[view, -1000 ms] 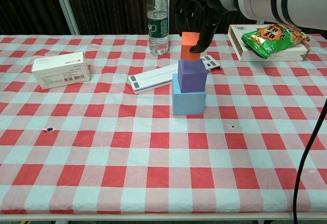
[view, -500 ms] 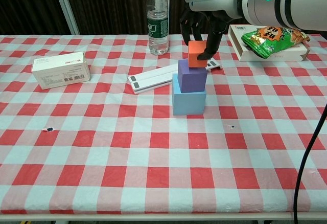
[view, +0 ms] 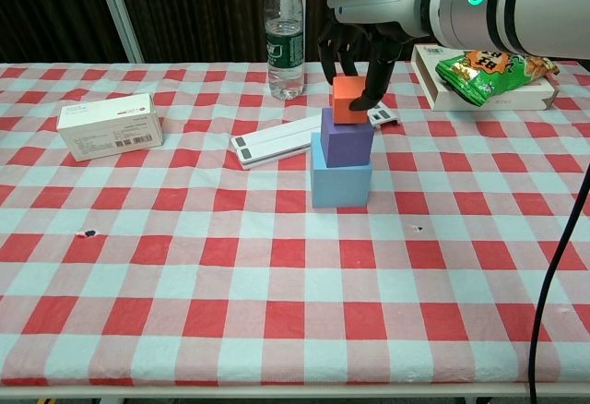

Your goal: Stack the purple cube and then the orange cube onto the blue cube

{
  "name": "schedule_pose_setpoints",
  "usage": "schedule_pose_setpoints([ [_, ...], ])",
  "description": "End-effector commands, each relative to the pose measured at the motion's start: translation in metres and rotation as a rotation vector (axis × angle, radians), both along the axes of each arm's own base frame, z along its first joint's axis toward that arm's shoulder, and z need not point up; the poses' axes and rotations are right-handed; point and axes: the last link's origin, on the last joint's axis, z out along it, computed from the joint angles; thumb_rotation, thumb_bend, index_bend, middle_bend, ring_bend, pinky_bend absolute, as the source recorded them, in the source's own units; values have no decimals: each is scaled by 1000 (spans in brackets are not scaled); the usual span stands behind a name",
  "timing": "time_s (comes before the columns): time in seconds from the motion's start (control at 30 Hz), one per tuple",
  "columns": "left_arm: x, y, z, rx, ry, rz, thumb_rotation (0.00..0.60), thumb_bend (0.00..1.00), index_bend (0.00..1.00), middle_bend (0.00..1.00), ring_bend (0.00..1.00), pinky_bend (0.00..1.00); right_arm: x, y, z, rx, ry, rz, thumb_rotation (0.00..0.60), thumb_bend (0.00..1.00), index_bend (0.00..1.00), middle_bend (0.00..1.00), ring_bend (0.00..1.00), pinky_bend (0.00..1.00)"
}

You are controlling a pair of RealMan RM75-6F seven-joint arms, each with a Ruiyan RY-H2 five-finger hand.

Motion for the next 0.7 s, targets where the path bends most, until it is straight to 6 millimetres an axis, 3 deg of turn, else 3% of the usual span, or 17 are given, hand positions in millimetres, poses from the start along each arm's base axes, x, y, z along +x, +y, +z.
schedule_pose_setpoints([
  [0.03,0,0,0,0,0,-1,600,79,242,222,157,286,-1,0,-1,3,2,-4,600,213,449,482,210,120],
  [0.33,0,0,-1,-1,3,1,600,78,242,221,157,286,-3,0,-3,20,4,-14,600,183,424,461,205,120],
  [0.6,1,1,0,0,4,-5,600,79,242,221,156,286,-1,-2,-1,26,-7,-12,600,121,218,341,133,111],
  [0.7,1,1,1,1,5,-4,600,78,242,221,156,286,2,-2,2,26,-22,-12,600,117,190,321,123,109],
])
